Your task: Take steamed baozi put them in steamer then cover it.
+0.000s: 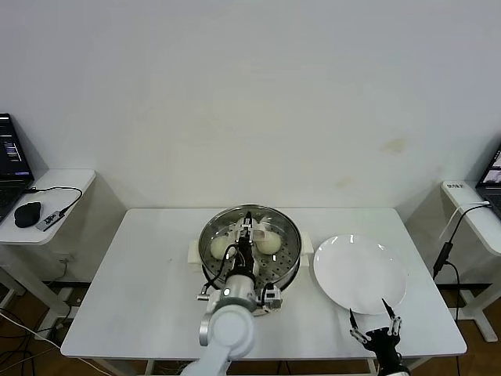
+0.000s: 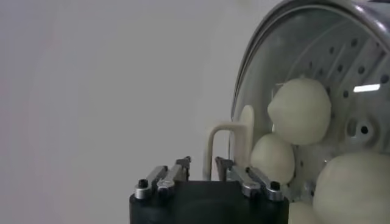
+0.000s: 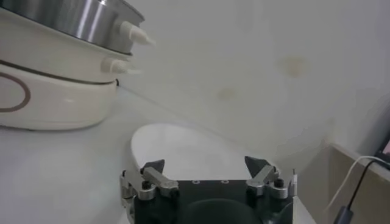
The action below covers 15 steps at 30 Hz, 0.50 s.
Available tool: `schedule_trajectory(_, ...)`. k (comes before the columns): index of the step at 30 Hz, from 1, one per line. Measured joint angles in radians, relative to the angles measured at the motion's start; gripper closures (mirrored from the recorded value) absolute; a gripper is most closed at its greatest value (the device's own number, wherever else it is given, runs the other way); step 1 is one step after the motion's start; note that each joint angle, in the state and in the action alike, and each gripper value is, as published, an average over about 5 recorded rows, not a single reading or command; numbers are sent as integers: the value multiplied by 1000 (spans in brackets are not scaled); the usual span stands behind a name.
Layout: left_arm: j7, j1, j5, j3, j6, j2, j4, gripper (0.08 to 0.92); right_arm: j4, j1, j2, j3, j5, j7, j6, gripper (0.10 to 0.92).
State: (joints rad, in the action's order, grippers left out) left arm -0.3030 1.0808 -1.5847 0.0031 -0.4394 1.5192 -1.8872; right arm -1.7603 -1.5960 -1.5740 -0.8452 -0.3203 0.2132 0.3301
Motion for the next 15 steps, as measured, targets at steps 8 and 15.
schedule_trajectory(8, 49, 113, 95, -19, 21, -57, -149, 210, -7, -12, -1, -3, 0, -2, 0, 203)
schedule_trajectory(15, 174, 293, 346, -124, 88, -139, -294, 177, -25, -27, 8, 0, 18, -6, 2, 203)
